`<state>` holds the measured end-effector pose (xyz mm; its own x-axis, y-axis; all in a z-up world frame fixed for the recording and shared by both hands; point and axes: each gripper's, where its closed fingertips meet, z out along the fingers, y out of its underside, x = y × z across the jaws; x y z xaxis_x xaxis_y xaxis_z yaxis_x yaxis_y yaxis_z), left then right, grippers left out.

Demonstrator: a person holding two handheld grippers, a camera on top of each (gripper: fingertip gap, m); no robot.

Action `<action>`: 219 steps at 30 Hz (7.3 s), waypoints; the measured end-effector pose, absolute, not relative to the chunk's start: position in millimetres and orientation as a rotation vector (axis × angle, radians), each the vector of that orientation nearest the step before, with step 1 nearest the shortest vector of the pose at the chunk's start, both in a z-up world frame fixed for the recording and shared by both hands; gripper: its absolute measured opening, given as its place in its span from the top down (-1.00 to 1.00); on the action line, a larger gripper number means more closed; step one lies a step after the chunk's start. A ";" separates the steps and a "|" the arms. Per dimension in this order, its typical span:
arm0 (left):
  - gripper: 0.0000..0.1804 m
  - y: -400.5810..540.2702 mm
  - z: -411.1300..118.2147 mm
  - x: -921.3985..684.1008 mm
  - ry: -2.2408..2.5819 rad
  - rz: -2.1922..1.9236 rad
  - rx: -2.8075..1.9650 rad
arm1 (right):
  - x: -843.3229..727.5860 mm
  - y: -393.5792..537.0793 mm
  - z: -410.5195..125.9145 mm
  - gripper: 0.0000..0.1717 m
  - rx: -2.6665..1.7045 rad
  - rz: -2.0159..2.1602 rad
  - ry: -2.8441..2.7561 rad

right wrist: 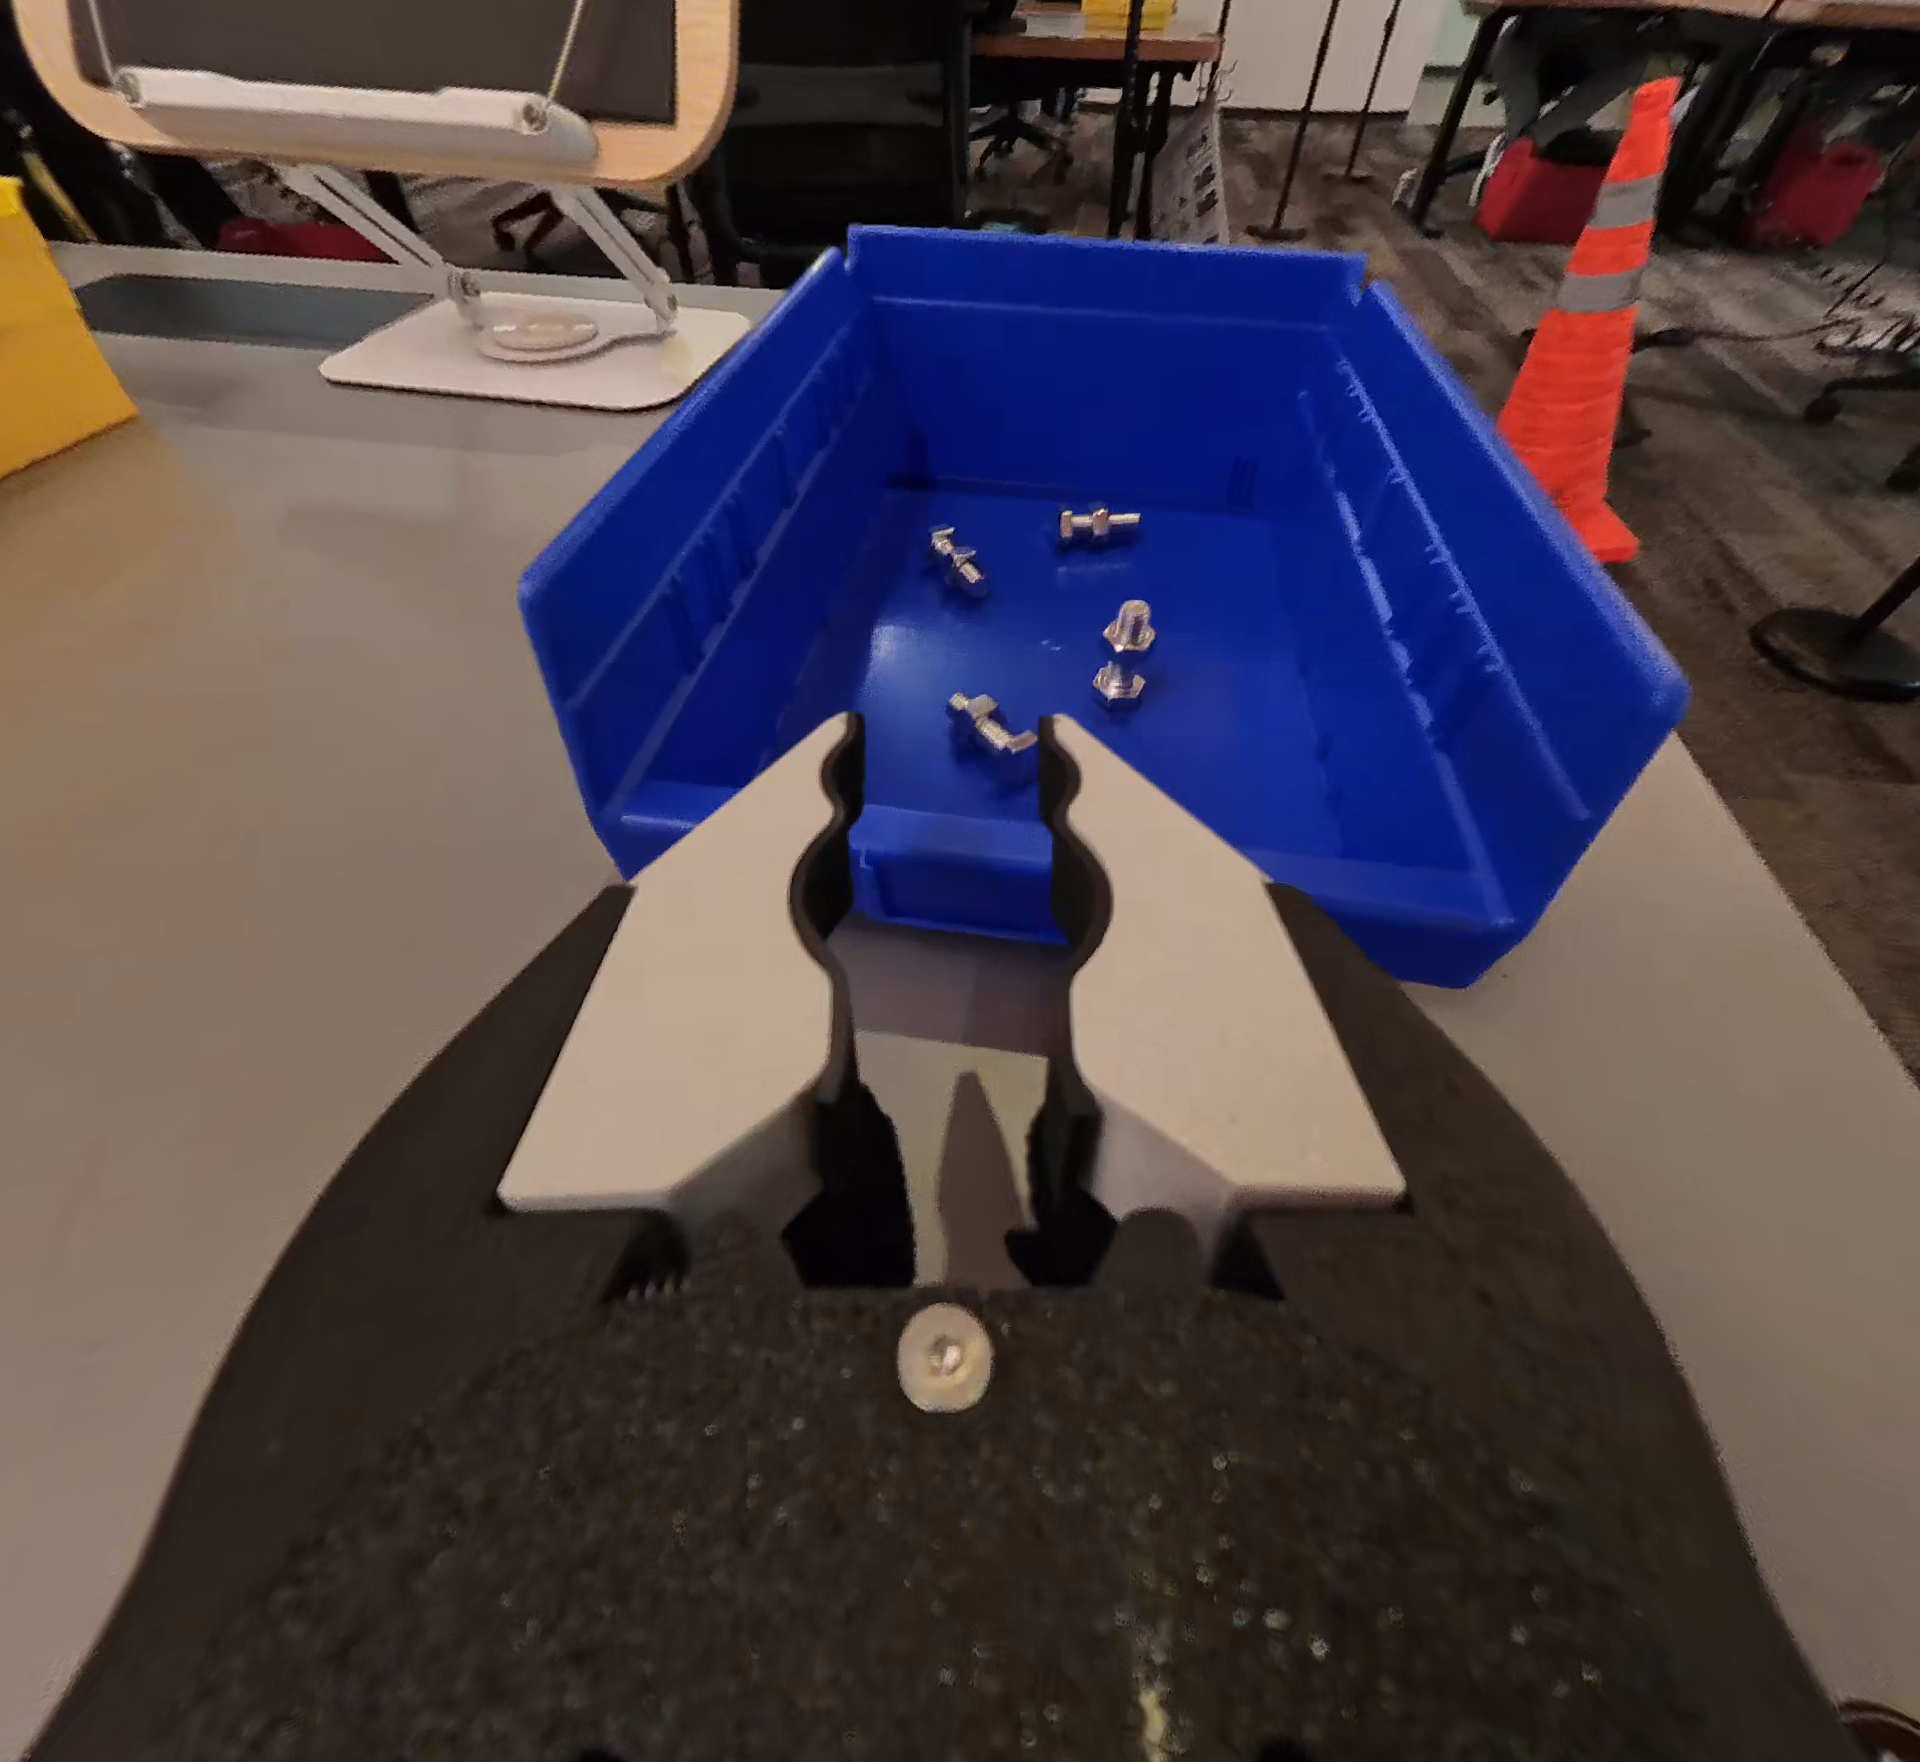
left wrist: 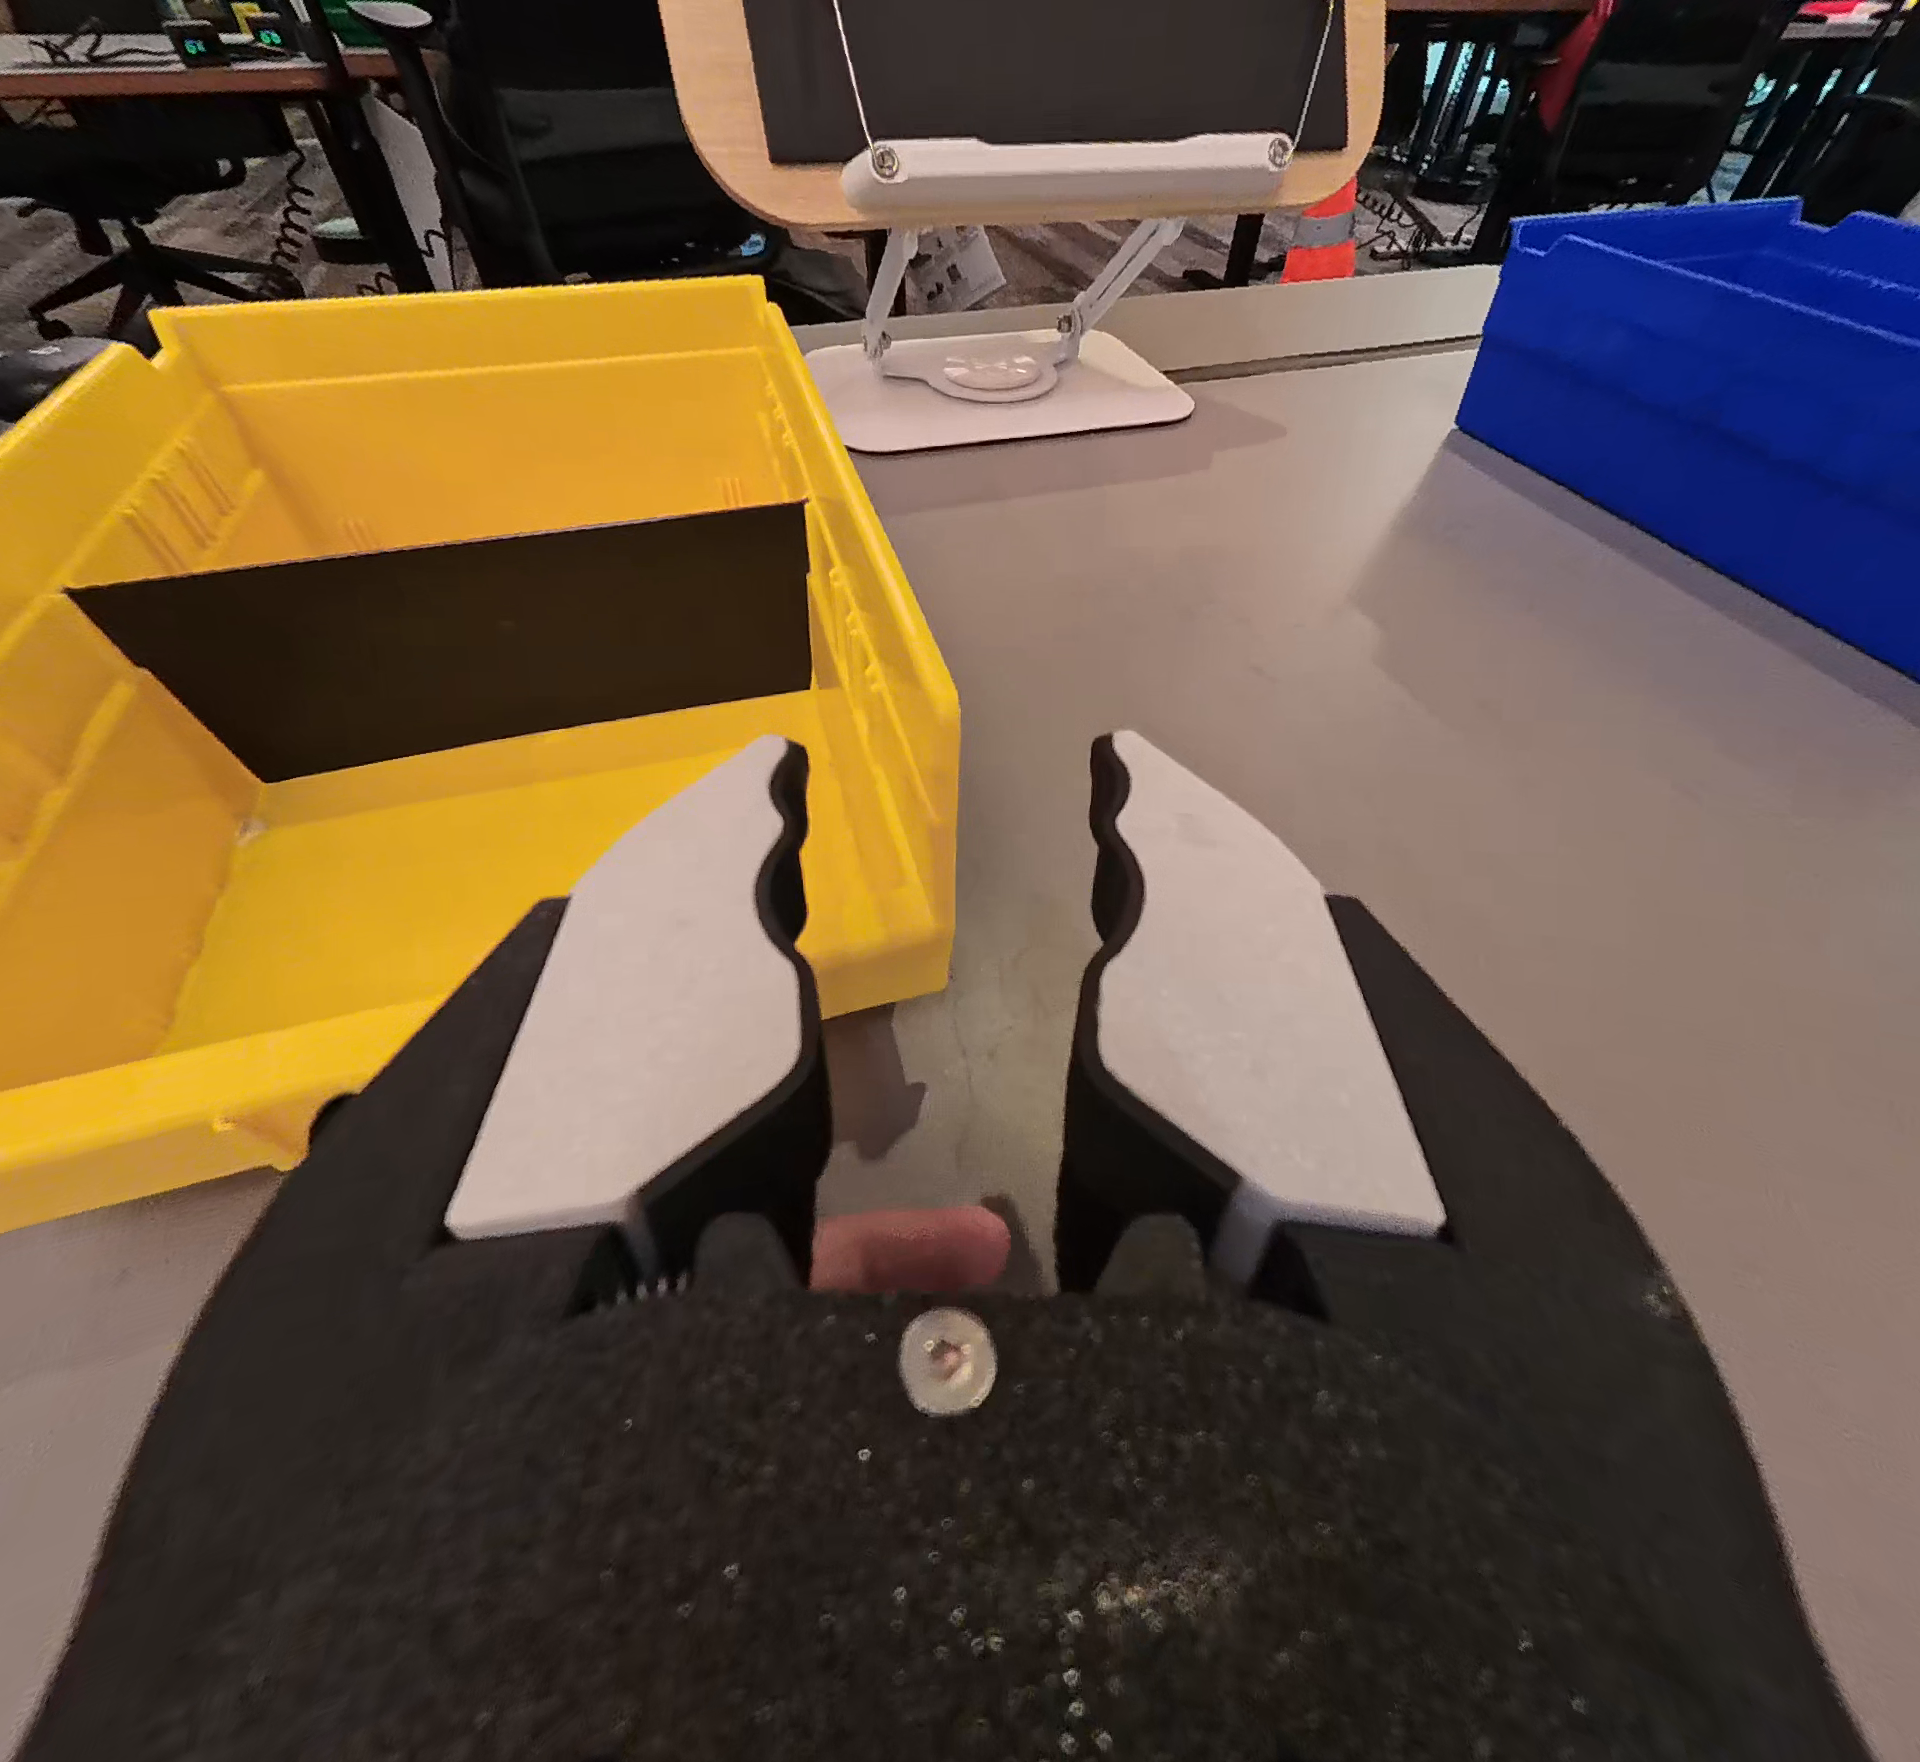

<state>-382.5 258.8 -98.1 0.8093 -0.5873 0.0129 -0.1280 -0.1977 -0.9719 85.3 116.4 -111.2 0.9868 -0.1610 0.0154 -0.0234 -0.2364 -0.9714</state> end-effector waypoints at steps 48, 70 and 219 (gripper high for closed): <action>0.94 210.2 -123.9 -46.3 0.838 -0.530 -1.823 | 119.1 106.4 -121.8 0.98 -1.865 -0.308 0.558; 0.94 239.6 -110.8 -309.3 0.560 -0.345 -1.856 | -121.7 189.4 -113.1 0.96 -1.853 -0.111 0.137; 0.98 337.3 -80.0 -485.7 0.366 -0.256 -1.866 | -307.6 271.5 -74.5 0.92 -1.821 -0.022 -0.032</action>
